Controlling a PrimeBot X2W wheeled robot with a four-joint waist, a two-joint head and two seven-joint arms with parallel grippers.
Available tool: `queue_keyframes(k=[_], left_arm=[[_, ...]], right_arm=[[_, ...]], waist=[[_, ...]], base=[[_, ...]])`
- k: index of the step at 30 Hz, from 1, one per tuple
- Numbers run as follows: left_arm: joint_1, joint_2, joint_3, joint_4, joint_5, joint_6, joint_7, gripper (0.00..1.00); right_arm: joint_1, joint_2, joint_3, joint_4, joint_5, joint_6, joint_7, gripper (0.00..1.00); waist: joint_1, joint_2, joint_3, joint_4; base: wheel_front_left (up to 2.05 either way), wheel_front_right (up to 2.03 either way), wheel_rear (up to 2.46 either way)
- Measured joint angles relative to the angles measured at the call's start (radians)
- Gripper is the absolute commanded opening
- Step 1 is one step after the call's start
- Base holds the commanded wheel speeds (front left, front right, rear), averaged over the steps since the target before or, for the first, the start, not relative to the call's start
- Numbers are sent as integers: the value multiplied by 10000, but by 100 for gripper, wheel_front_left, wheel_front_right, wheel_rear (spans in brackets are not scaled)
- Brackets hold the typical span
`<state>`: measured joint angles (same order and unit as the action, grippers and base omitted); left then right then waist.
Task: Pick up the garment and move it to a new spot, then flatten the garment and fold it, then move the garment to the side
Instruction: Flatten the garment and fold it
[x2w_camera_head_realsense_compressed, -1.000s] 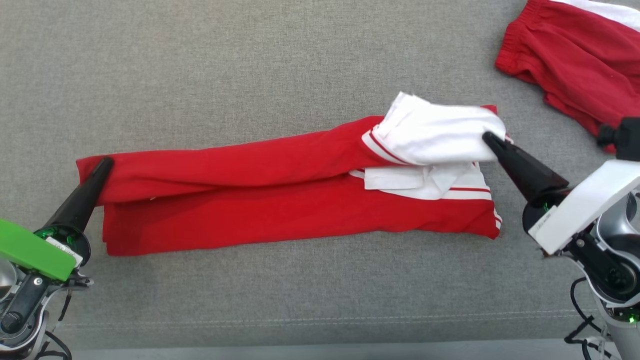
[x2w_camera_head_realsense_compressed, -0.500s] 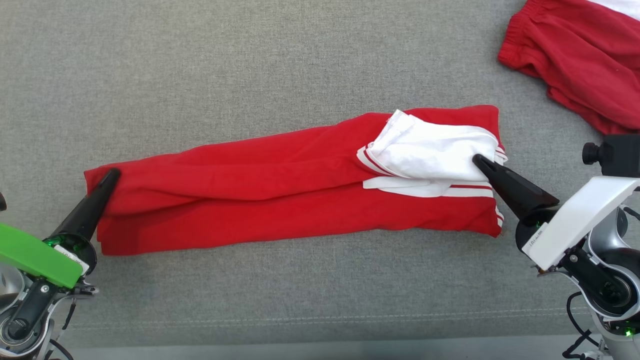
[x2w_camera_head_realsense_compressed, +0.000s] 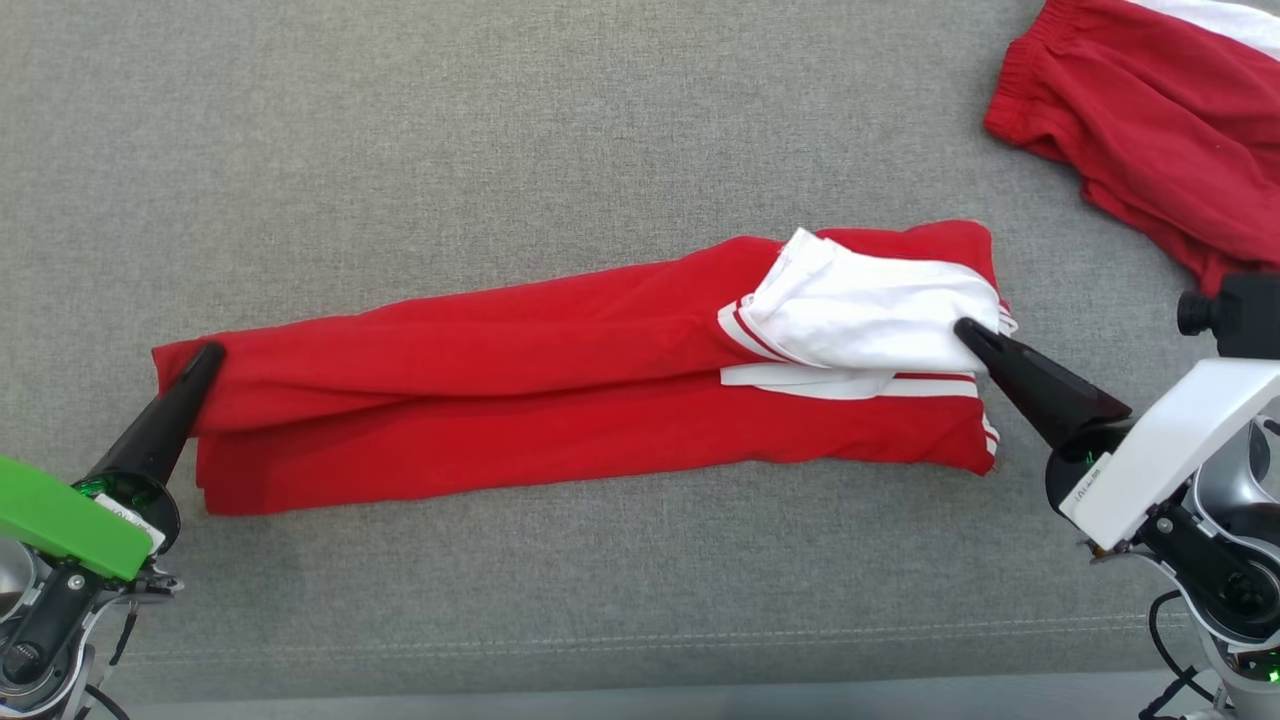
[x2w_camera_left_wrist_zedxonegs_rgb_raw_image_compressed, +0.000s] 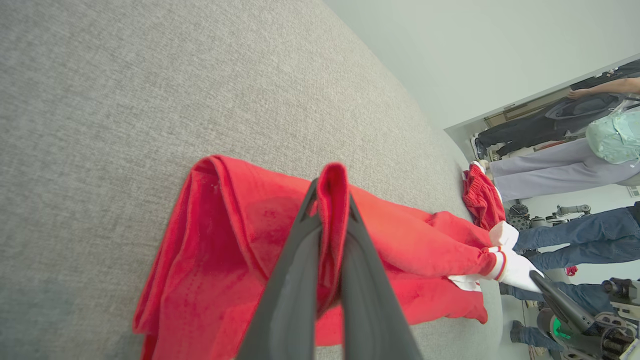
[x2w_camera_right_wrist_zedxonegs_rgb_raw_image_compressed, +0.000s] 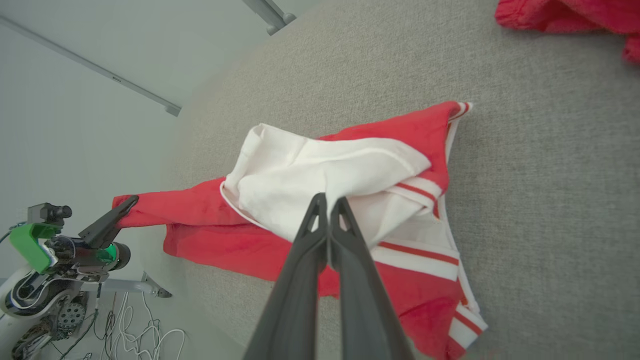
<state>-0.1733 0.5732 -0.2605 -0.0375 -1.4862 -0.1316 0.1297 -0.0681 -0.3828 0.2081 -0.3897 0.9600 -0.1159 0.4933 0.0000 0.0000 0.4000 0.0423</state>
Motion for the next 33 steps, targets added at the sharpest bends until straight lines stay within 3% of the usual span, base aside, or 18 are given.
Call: queue_keyframes(k=[12,33], left_arm=[[120,23,-84,253,-69,0,-88,0],[-176,40,-606,675,-67,0,-75,3]], right_arm=[[535,-163,-61,-130,186,-81,575,0],[178,380,-17,548,-203,-92,349,0]], waist=[[0,0,74,-18],[0,0,632,-27]], base=[[0,0,0],[0,0,0]])
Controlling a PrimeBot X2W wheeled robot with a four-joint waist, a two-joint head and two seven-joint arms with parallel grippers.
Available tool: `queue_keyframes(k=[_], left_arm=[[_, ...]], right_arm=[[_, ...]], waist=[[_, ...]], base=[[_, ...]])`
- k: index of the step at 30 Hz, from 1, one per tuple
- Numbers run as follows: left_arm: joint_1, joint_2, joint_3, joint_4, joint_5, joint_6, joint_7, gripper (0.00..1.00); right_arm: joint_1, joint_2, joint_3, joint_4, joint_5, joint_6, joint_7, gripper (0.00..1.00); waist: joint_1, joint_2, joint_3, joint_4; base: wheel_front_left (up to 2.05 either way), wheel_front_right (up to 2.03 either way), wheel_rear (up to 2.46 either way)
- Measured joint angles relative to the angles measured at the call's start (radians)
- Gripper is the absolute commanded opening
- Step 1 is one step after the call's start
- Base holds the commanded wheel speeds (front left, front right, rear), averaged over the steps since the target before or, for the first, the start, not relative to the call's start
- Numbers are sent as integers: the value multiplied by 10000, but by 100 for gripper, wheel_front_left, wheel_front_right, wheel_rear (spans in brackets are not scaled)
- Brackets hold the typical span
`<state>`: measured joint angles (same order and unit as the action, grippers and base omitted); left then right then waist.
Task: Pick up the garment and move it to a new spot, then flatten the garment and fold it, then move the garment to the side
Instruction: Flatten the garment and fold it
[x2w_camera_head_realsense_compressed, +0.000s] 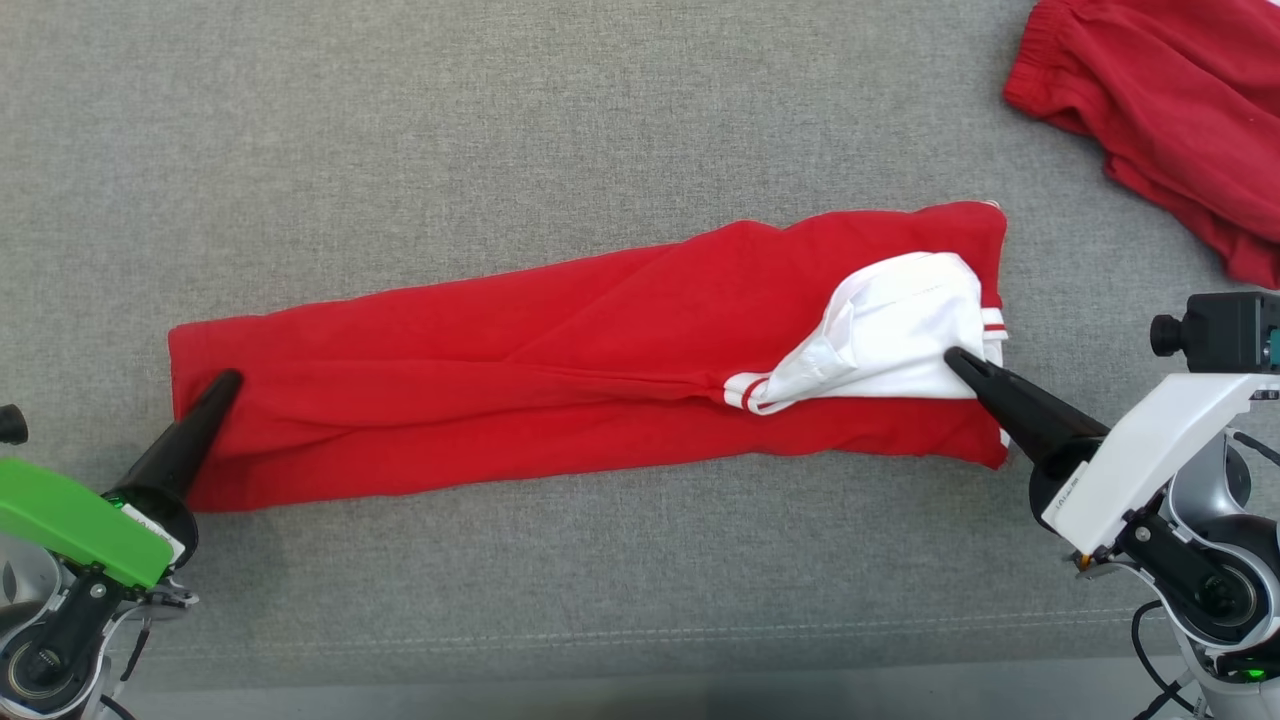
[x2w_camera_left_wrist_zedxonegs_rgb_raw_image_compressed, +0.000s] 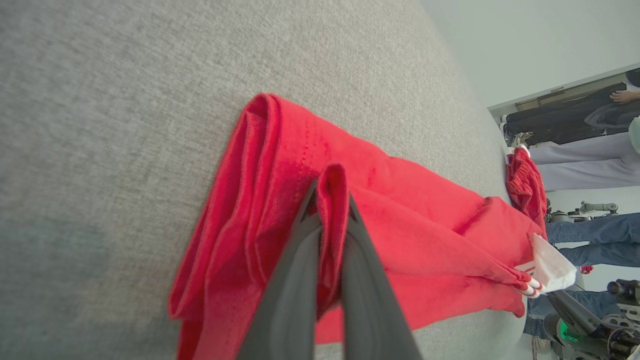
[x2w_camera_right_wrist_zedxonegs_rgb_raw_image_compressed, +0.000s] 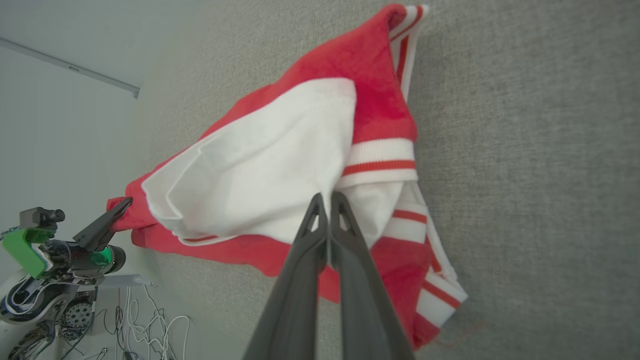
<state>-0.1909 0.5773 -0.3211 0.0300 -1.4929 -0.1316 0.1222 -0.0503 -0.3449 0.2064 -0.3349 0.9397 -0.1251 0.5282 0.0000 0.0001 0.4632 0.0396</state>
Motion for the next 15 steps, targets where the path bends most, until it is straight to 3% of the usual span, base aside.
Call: queue_keyframes(k=[2,3,4,5,7,10,15], left_arm=[[0,10,-44,65,0,0,0,20],[0,15,-52,102,0,0,0,24],[-1,23,-65,155,4,0,0,33],[-1,38,-84,205,31,0,-2,40],[-4,65,-90,288,56,0,-15,100],[-10,161,-146,535,169,-2,-105,100],[-28,242,-182,803,236,-2,-268,100]], right_arm=[[-19,13,-36,42,-8,0,-10,35],[-19,31,-48,63,-10,0,-19,46],[-19,48,-58,92,-36,0,-58,49],[-19,63,-65,117,-79,0,-86,67],[-19,82,-71,178,-82,0,-98,92],[-28,221,-79,226,-94,-2,-192,100],[-67,301,-86,372,-94,-2,-337,100]], waist=[[0,0,5,-12],[0,0,7,-18],[0,0,9,-23],[0,0,10,-28],[0,0,9,-35],[0,0,-15,-60],[0,0,-158,-127]], base=[[0,0,0],[0,0,0],[0,0,0],[0,0,0],[0,0,0],[0,0,0],[0,0,0]])
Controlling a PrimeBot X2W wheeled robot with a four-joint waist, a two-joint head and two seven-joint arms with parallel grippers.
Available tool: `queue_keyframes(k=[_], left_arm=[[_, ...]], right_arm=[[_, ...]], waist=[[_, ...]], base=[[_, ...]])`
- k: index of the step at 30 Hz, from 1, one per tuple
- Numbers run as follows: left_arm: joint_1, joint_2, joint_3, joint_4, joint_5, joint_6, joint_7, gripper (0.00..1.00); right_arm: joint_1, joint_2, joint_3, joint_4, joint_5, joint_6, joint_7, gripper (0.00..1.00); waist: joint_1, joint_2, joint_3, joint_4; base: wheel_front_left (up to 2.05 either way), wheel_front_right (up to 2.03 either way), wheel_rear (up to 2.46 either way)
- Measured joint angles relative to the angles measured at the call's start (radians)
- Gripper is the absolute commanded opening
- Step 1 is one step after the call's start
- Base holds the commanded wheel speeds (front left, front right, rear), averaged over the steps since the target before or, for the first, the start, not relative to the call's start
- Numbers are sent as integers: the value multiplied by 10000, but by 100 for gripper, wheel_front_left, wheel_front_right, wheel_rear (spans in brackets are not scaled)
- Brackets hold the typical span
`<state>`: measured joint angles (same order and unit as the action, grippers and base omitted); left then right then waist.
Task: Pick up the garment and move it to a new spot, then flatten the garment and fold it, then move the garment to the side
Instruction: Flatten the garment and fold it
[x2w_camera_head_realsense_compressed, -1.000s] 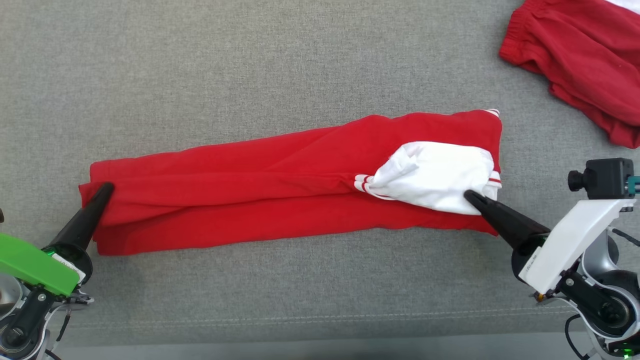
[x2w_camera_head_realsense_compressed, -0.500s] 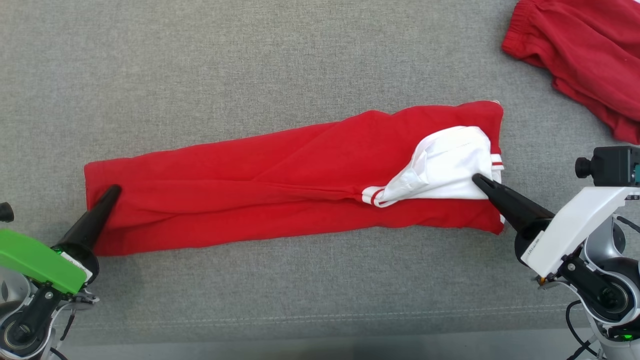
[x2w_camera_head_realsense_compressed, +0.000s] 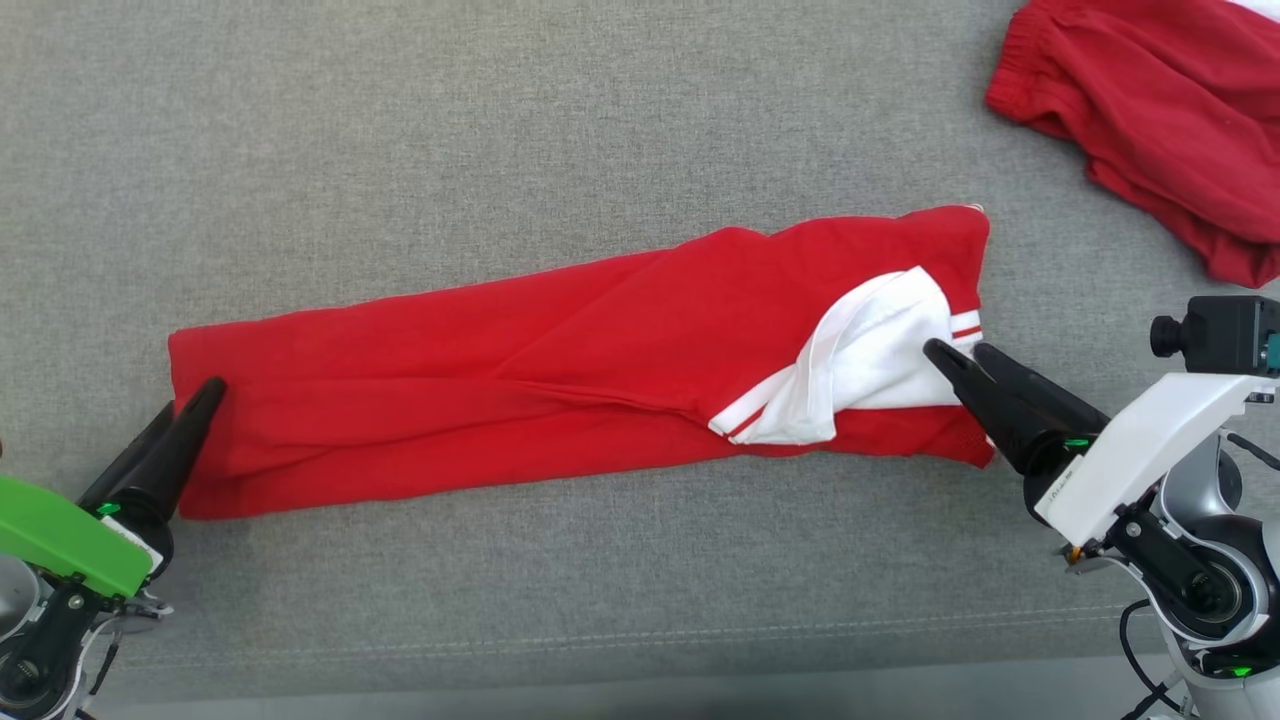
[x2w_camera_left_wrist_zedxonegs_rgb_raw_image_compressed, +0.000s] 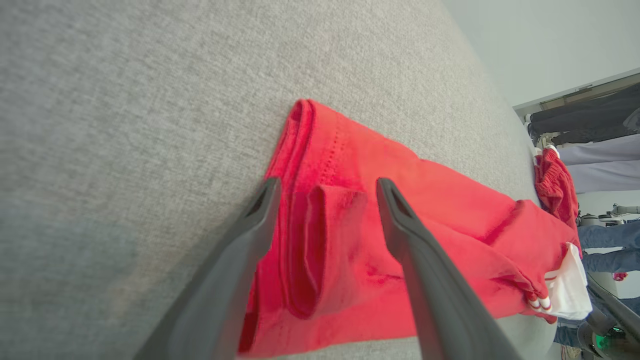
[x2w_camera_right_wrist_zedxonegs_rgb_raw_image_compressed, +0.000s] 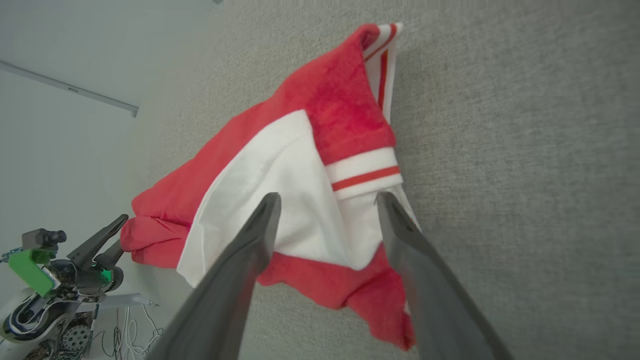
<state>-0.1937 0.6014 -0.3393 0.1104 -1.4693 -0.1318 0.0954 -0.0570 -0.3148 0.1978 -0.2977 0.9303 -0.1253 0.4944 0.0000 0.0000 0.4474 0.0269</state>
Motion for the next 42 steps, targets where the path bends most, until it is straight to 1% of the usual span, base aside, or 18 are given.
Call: queue_keyframes(k=[6,10,15,21,26,28,30,32,34,39,42], left_arm=[[70,161,-159,364,121,2,-90,100],[211,184,-163,552,146,2,-393,100],[539,286,-123,656,334,2,-800,100],[713,274,-134,353,725,2,-1469,100],[885,268,-303,56,1624,2,-2238,100],[1114,267,-359,157,2259,2,-2725,100],[1335,259,-418,309,2807,2,-3193,100],[1432,111,-487,470,3294,12,-3547,100],[1545,-111,-600,504,3724,113,-3561,100],[2012,-936,-738,533,4330,637,-3557,100],[2211,-1233,-744,527,4729,982,-3555,100]], right_arm=[[50,199,-150,107,6,0,-324,100],[143,441,-414,113,38,2,-763,100],[498,991,-633,-2,384,17,-1365,100],[1304,1499,-853,56,543,107,-2140,100],[1881,2059,-1089,247,658,215,-2932,100],[2057,2134,-1141,437,633,337,-3250,100],[2232,2180,-1277,606,527,391,-3611,100],[2419,2182,-1411,771,228,464,-4059,100],[2550,2178,-1511,945,-142,510,-4481,100],[2824,2194,-1509,1325,-825,637,-5344,100],[3083,2178,-1404,1611,-1312,637,-5714,100]], waist=[[0,0,-276,-92],[0,0,-493,-153],[0,0,-818,-241],[0,0,-1240,-337],[0,0,-1611,-333],[0,0,-1767,-313],[0,0,-1930,-282],[0,0,-2102,-237],[0,0,-2284,-183],[0,0,-2801,-23],[0,0,-3130,80]], base=[[0,0,0],[0,0,0],[0,0,0],[0,0,0],[0,0,0],[0,0,0],[0,0,0],[0,0,0],[0,0,0],[0,0,0],[0,0,0]])
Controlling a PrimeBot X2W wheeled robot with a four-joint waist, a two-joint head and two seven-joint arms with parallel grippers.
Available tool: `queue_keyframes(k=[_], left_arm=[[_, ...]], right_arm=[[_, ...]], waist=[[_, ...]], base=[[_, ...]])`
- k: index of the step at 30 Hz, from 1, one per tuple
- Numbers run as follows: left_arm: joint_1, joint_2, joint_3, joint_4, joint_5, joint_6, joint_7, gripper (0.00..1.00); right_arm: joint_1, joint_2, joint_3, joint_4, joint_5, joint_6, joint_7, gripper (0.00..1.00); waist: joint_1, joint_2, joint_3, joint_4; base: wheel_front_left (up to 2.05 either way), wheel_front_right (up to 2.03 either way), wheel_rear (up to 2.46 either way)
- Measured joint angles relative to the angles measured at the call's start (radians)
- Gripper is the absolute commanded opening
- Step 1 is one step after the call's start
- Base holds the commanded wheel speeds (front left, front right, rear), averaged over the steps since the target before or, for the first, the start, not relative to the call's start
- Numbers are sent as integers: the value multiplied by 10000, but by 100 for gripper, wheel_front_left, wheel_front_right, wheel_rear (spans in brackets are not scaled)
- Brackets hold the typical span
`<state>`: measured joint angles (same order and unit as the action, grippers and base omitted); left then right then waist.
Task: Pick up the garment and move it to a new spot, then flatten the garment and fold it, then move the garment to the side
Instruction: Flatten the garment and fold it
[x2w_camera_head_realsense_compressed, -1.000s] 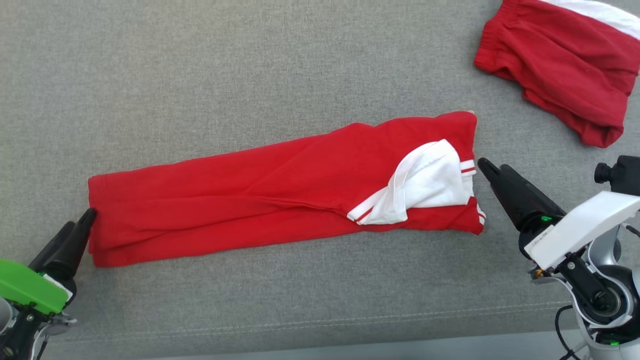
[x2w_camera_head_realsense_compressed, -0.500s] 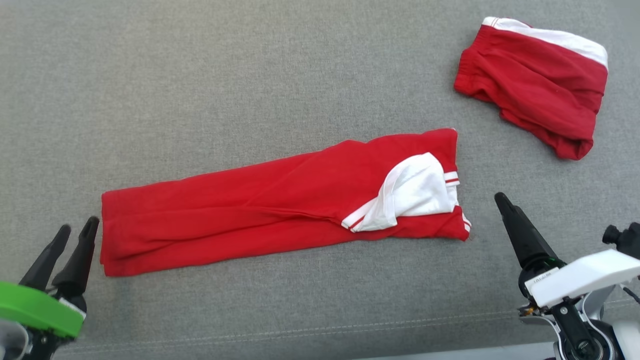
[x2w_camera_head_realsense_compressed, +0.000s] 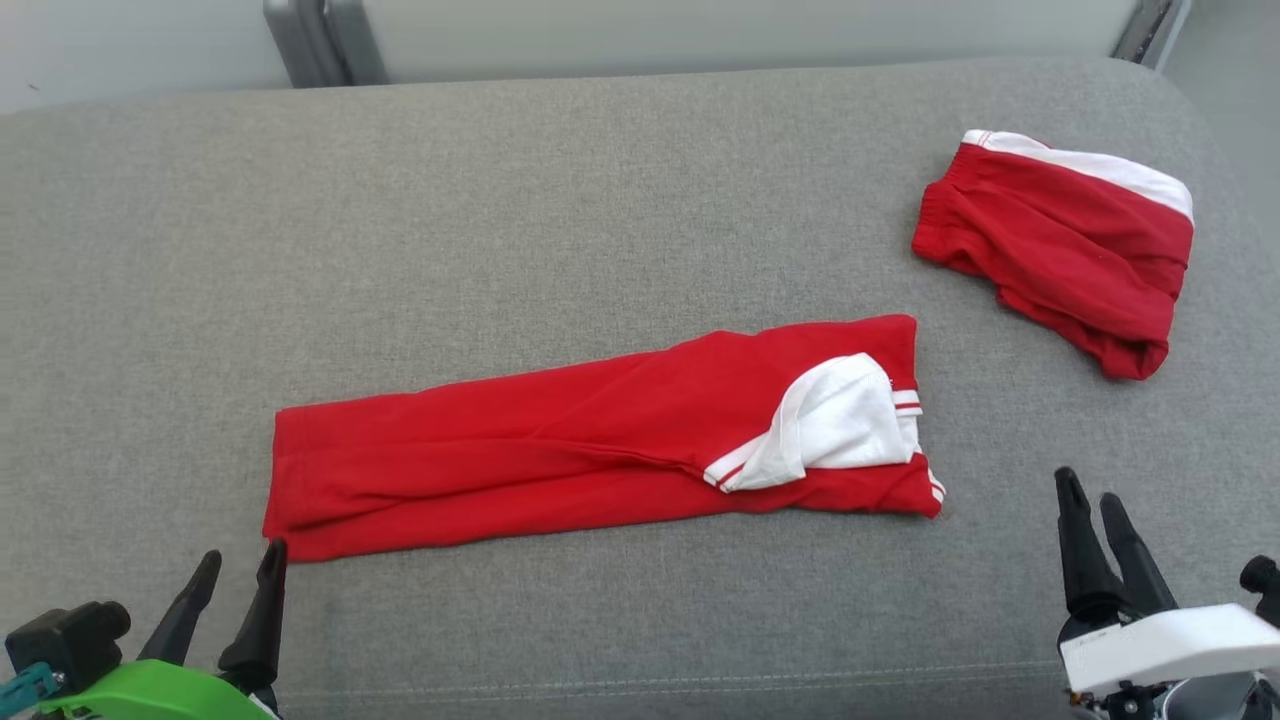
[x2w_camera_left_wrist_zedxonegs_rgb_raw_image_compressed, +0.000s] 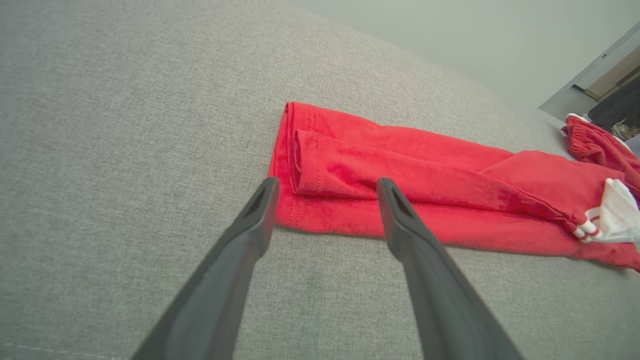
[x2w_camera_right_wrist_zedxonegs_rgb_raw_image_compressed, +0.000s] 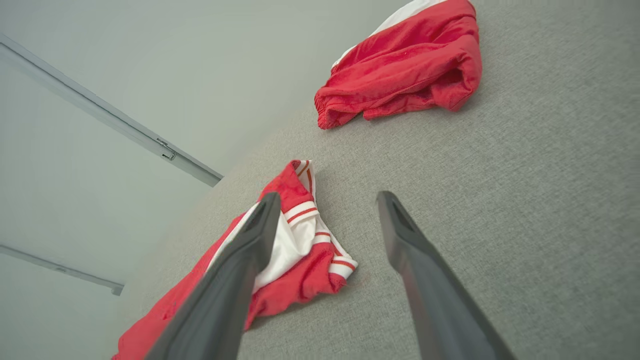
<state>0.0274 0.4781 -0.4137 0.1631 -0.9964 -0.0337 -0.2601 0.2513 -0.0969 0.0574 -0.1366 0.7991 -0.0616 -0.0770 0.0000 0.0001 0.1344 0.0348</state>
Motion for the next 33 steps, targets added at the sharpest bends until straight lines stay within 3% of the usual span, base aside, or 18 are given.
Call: queue_keyframes(k=[9,19,33], left_arm=[[485,-721,1335,-757,1776,1091,40,100],[1804,-1131,1440,-1438,2771,1039,40,100],[2595,-1475,1827,-1965,3714,938,40,100]], right_arm=[[745,-291,531,754,-1655,-10,-982,100],[841,-1494,575,1285,-4351,-301,-1603,100],[905,-986,523,1812,-4882,-476,-1661,100]], waist=[[0,0,-912,286],[0,0,-1510,329],[-1,0,-1857,168]], base=[[0,0,0],[0,0,0],[0,0,0]])
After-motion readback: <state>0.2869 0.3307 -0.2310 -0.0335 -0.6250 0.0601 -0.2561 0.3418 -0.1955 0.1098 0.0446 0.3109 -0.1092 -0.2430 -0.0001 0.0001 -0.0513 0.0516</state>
